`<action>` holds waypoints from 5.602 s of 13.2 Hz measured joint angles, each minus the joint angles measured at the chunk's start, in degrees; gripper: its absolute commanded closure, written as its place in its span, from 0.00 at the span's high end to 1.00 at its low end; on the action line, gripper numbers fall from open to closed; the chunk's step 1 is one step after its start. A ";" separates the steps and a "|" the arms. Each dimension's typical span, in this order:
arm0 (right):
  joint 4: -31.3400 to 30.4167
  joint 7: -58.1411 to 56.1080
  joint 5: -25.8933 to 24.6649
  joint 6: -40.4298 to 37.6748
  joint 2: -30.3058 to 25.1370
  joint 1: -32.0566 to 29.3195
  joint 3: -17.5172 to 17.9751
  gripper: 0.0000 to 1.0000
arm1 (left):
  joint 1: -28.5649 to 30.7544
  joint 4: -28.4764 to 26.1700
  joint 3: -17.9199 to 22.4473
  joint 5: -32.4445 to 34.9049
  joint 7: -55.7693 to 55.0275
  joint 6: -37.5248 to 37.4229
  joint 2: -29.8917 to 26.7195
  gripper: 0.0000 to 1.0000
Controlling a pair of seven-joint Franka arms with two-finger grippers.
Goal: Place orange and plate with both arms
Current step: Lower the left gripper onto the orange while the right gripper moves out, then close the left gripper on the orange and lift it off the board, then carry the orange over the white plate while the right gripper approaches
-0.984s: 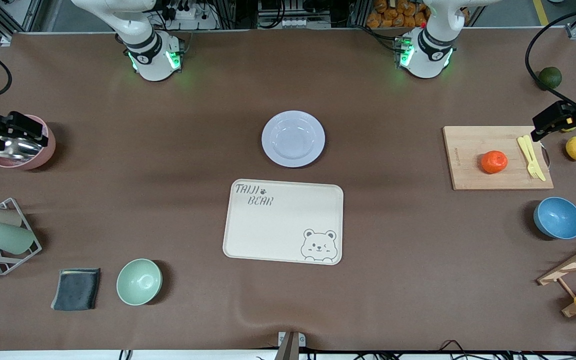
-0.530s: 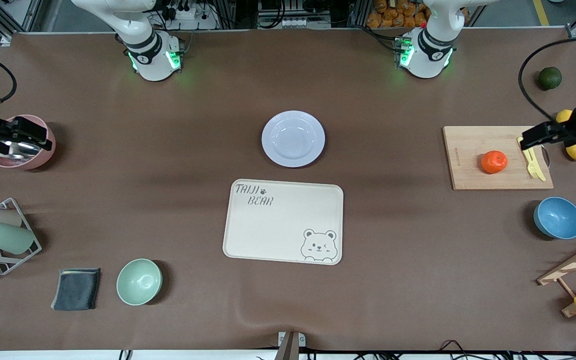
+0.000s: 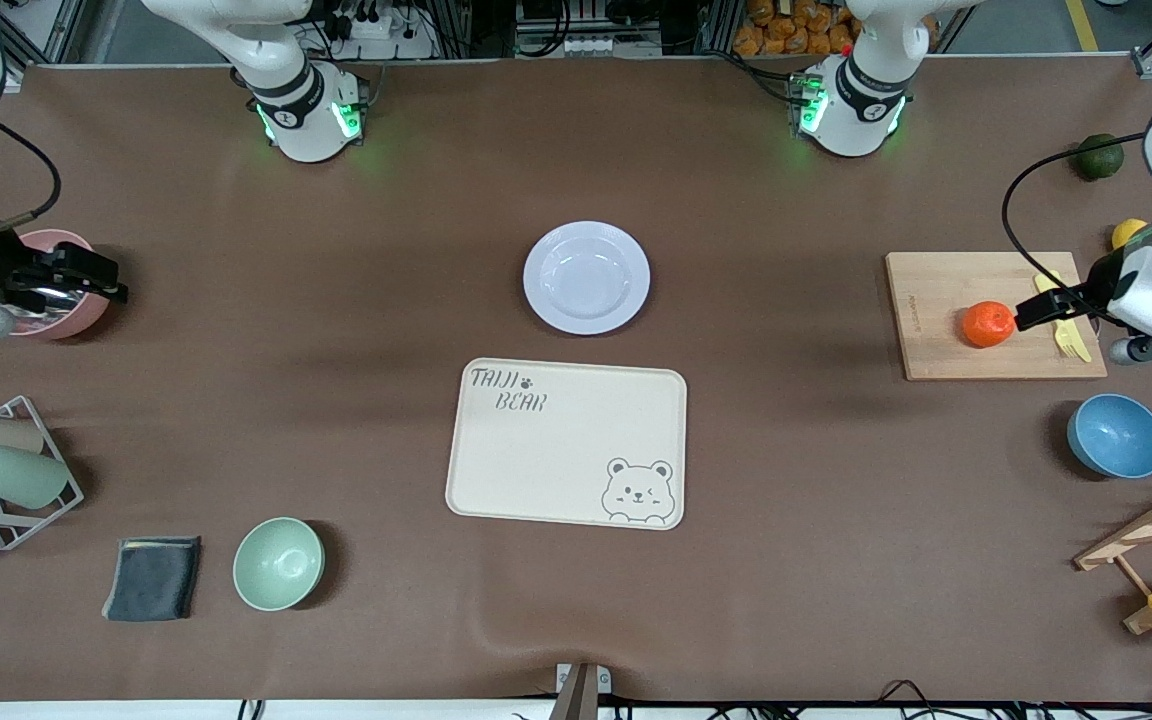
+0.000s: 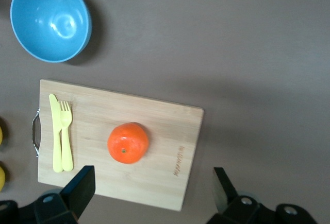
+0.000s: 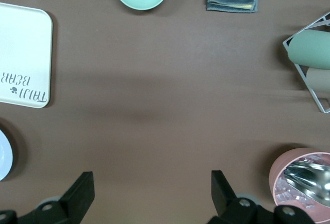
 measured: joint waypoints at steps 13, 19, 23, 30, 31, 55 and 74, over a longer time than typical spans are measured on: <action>-4.25 0.60 19.40 -2.56 9.01 -0.12 -0.14 1.00 | 5.19 -15.11 0.01 3.17 0.65 18.50 5.67 1.00; -5.22 0.62 25.80 -2.48 12.48 -0.62 -0.46 1.00 | 7.48 -15.93 -0.01 3.79 0.65 22.42 10.25 1.00; -5.40 0.55 29.20 -2.49 14.08 -0.60 -0.37 1.00 | 7.96 -15.96 -0.03 3.81 0.65 23.38 12.15 1.00; -7.57 -5.61 35.43 -2.18 17.94 -0.56 -0.34 1.00 | 7.97 -16.00 -0.04 4.44 0.65 25.09 13.83 0.83; -7.61 -5.76 36.26 -2.18 18.31 -0.55 -0.33 1.00 | 7.97 -16.00 -0.04 4.45 0.65 25.10 13.92 0.70; -22.01 -15.63 49.75 12.62 20.66 7.47 0.31 1.00 | -9.56 10.85 -32.41 0.14 -45.38 -4.11 14.56 0.13; -29.52 -22.49 58.39 25.30 20.63 16.33 0.49 1.00 | -35.02 13.16 -31.52 7.65 -80.33 12.31 37.65 0.22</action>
